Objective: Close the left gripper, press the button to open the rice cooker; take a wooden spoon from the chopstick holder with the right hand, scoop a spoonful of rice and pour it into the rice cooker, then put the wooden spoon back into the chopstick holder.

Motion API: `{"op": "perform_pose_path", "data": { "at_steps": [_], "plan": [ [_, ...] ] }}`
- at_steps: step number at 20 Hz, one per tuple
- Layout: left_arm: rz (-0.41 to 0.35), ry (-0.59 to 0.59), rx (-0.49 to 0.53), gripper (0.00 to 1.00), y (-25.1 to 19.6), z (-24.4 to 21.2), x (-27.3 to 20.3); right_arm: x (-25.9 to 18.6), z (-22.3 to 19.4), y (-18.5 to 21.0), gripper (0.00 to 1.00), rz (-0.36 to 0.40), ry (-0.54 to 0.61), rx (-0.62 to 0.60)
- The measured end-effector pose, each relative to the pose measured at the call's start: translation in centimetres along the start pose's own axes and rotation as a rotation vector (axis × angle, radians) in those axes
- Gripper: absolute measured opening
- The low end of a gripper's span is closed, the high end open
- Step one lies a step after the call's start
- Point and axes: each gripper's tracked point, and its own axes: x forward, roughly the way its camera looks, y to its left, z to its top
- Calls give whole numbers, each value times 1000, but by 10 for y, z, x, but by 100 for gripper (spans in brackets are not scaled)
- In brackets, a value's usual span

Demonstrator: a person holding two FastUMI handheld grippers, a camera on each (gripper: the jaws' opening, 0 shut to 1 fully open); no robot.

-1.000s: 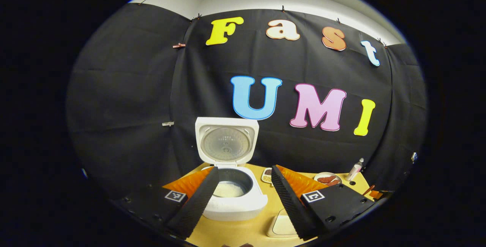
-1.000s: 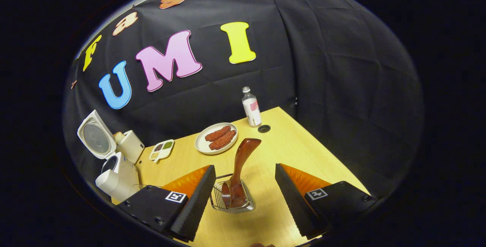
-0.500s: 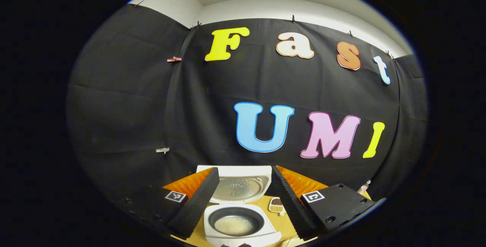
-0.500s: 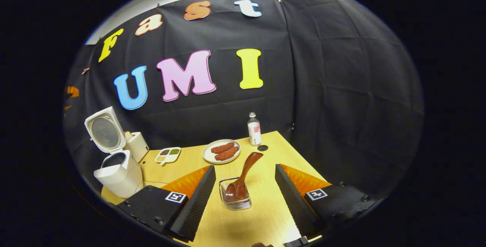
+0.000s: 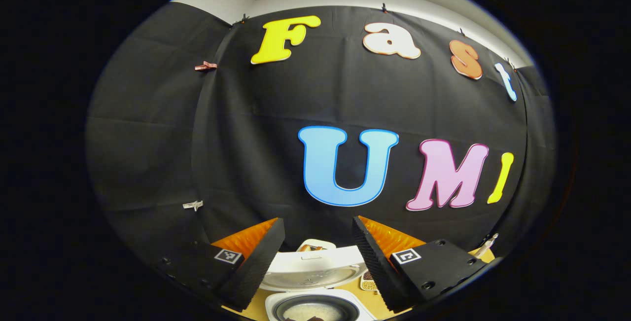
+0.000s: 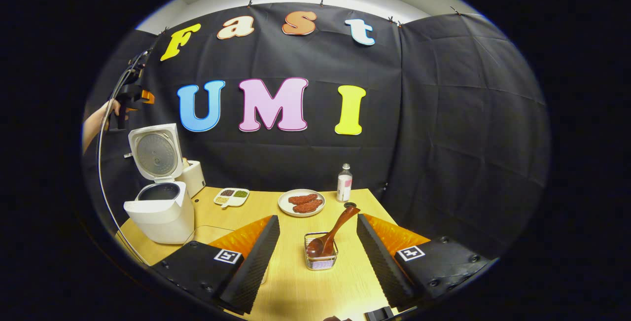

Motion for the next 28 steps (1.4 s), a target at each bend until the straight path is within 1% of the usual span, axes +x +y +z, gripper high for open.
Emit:
{"op": "perform_pose_path", "data": {
  "at_steps": [2, 4, 7, 9, 10, 11, 12, 13, 17, 20, 23, 25, 28],
  "plan": [
    [-3, 23, 24, 95, 2, -12, 26, -4, 1, 5, 98, -1, 6, 3],
    [-29, 52, 31, 95, -3, -25, 44, -8, 2, 7, 99, -5, 7, -4],
    [-9, 111, 27, 95, -1, -47, 60, -11, 2, 6, 99, -22, 9, 1],
    [29, 188, 33, 95, 7, -69, 64, -13, 1, 9, 99, -22, 15, 18],
    [31, 221, 7, 95, 7, -80, 63, -15, 1, 11, 99, -17, 14, 21],
    [37, 217, -7, 95, 6, -79, 58, -15, 0, 11, 99, -12, 10, 18],
    [34, 231, -5, 99, 3, -80, 57, -14, -1, 12, 99, -7, 10, 11],
    [44, 255, 4, 98, 3, -85, 50, -14, -5, 13, 99, 3, 18, 9],
    [51, 283, -1, 99, -6, -91, 22, -10, -16, 18, 99, 49, 56, 53],
    [51, 321, -1, 99, -16, -107, -10, -3, -10, 11, 99, 53, 16, 6],
    [54, 366, -13, 99, -27, -135, -43, -2, -13, 24, 99, 113, 21, 12],
    [61, 408, -28, 99, -33, -164, -65, 0, -17, 29, 99, 151, 38, 11],
    [80, 434, -32, 98, -36, -200, -90, 3, -22, 33, 99, 192, 50, 2]
  ]
}}
